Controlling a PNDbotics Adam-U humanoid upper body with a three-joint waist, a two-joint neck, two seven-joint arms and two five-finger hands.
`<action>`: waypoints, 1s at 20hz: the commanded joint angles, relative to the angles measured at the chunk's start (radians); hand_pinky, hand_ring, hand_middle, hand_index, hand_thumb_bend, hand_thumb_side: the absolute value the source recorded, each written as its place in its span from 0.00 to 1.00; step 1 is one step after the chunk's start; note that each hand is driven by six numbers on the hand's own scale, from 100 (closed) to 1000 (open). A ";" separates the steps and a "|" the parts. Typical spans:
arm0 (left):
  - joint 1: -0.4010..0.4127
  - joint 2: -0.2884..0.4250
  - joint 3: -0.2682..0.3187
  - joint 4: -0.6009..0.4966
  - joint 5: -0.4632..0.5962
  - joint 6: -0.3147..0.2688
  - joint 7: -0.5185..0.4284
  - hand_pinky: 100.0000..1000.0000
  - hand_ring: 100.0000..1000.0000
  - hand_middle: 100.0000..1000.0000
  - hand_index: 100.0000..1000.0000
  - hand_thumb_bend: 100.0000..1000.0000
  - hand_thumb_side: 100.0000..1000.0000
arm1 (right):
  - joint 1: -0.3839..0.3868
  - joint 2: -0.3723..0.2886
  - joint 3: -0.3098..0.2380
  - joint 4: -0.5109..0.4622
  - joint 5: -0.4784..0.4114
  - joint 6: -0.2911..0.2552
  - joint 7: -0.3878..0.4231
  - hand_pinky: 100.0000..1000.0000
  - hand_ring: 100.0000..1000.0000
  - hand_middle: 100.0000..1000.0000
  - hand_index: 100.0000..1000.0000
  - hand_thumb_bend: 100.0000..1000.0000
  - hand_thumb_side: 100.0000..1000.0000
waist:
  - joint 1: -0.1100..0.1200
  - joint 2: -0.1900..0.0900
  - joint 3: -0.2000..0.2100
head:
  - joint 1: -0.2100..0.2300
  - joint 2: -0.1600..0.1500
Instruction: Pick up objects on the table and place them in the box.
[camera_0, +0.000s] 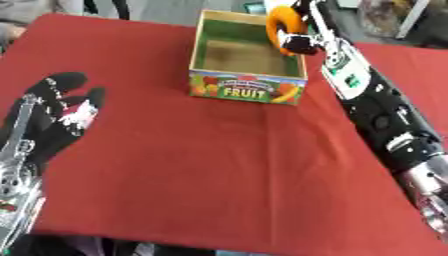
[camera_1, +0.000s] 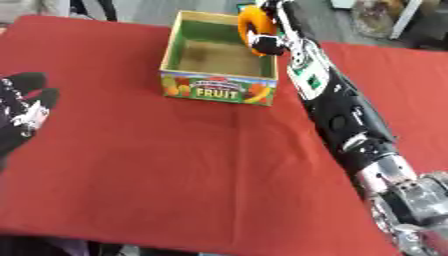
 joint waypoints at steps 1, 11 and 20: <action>-0.019 0.000 -0.004 -0.017 0.001 0.000 -0.008 0.79 0.85 0.73 0.66 0.42 0.32 | -0.035 0.009 -0.011 0.022 0.046 -0.008 -0.006 0.59 0.64 0.34 0.44 0.00 0.00 | 0.006 -0.013 0.003 | -0.004 -0.008; -0.025 -0.005 -0.015 -0.013 0.001 -0.001 -0.020 0.79 0.85 0.73 0.66 0.42 0.32 | -0.039 0.068 0.002 0.067 0.182 -0.023 0.079 0.71 0.80 0.72 0.83 0.00 0.00 | 0.004 -0.011 0.011 | -0.010 -0.009; -0.018 -0.002 -0.014 -0.009 0.000 -0.002 -0.021 0.79 0.85 0.73 0.66 0.42 0.33 | -0.038 0.044 -0.002 -0.035 0.148 -0.012 0.174 0.77 0.88 0.91 0.91 0.14 0.21 | -0.001 -0.014 -0.006 | 0.001 -0.010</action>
